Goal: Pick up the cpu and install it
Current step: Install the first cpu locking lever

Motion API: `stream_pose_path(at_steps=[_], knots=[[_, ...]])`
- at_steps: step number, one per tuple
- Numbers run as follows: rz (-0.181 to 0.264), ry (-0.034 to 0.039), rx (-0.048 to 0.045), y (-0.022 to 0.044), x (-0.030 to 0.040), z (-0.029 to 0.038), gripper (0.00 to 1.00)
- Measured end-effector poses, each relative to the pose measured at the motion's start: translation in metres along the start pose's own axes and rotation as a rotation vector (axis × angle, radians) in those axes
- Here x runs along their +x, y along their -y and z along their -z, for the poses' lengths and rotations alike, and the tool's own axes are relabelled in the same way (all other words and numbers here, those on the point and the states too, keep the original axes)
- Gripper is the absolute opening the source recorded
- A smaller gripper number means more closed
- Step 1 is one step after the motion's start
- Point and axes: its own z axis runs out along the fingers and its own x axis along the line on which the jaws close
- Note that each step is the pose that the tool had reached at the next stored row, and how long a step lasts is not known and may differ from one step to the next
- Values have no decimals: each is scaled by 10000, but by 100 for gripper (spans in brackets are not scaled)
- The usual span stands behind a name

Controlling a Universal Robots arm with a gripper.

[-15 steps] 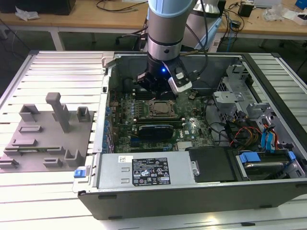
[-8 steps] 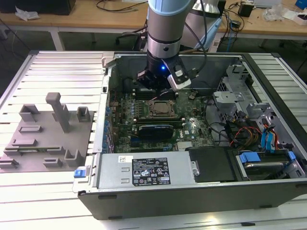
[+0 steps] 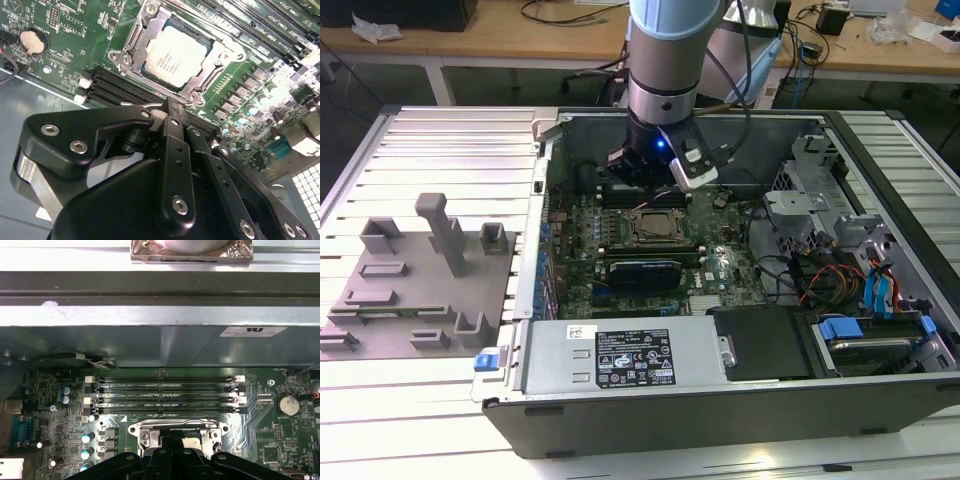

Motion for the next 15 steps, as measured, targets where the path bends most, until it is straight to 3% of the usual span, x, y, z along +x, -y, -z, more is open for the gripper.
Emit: stream_pose_path(at_steps=[9, 12, 15], knots=[[1, 1, -57, -61, -29, -43, 11], [-1, 0, -56, -81, -33, -116, 11], [0, -1, -65, -101, -46, -148, 11]])
